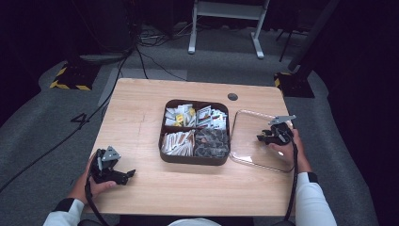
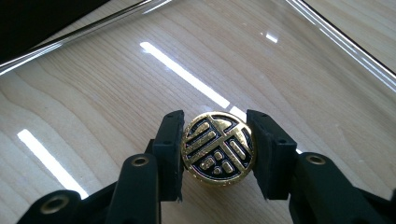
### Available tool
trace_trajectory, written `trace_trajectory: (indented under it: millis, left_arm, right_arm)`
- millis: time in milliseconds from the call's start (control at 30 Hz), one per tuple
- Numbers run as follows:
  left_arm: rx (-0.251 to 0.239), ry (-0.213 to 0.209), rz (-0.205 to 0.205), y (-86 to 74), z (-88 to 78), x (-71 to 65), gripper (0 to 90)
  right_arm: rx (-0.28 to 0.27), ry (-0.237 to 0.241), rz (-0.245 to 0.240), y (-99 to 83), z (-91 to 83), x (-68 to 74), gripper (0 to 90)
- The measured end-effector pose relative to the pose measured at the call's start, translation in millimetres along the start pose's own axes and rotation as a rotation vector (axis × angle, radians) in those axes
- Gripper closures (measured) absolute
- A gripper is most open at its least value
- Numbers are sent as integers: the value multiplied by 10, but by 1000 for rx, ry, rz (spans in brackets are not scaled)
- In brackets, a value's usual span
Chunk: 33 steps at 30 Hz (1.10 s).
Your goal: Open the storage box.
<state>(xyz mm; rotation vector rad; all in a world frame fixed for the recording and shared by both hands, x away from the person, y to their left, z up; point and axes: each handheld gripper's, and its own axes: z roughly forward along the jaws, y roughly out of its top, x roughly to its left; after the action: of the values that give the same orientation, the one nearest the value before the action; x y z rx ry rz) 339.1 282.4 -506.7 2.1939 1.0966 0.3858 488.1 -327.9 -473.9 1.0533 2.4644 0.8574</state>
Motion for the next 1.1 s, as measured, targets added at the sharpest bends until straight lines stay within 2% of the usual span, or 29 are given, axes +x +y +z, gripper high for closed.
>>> trace_trajectory:
  millis: [400,533,600,867,1100]
  left_arm:
    - [0,0,0,0,0,0,2]
    - [0,0,0,0,0,0,2]
    - [0,0,0,0,0,-1,2]
    - [1,-1,1,1,0,1,2]
    - [1,-3,1,1,1,3,1]
  right_arm:
    - [17,10,18,-29,53,-13,575]
    - [-57,46,64,-5,-26,-45,502]
    - [-77,50,84,1,-62,-55,466]
    - [-117,20,135,11,-113,-64,328]
    - [-146,6,141,55,-157,-29,309]
